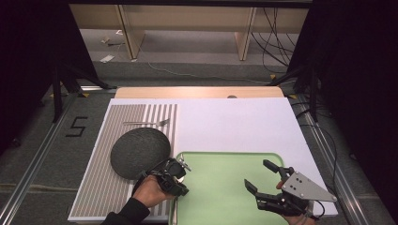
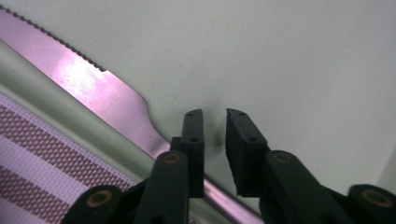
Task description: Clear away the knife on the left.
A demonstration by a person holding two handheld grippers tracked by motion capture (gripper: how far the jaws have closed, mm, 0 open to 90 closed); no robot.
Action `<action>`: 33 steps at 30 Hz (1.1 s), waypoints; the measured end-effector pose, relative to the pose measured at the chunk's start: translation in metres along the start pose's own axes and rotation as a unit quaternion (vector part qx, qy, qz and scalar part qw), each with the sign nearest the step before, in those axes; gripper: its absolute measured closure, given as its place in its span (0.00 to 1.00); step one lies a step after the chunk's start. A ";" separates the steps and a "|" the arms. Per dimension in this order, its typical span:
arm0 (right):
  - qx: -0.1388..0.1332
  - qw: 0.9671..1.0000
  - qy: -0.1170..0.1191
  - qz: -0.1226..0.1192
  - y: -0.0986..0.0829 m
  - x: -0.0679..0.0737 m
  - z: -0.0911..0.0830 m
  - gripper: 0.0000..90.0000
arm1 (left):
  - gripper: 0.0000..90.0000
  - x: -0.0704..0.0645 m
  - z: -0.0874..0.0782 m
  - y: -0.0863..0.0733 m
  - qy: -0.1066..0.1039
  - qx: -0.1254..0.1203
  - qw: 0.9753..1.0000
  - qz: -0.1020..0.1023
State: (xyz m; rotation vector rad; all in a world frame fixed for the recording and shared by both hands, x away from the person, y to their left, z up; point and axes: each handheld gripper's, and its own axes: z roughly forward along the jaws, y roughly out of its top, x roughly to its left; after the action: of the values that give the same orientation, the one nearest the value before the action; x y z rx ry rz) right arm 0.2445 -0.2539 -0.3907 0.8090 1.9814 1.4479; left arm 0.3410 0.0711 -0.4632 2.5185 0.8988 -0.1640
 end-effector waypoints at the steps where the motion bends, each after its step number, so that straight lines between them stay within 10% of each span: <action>1: 0.001 1.000 0.001 -0.001 0.000 0.000 0.000 0.22 | 0.76 0.002 -0.001 -0.001 -0.011 -0.009 1.000 -0.006; 18: 0.001 1.000 0.002 -0.002 0.000 0.000 0.000 0.22 | 0.33 -0.003 -0.022 -0.004 -0.039 -0.102 0.994 0.003; 33: 0.001 1.000 0.003 -0.002 0.000 0.001 0.001 0.22 | 0.28 -0.005 -0.049 -0.016 -0.039 -0.221 0.974 0.008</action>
State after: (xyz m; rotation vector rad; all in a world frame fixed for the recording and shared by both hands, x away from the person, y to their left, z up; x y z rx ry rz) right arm 0.2446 -0.2530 -0.3907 0.8013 1.9870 1.4477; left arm 0.3252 0.1014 -0.4248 2.0906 0.7834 -0.0502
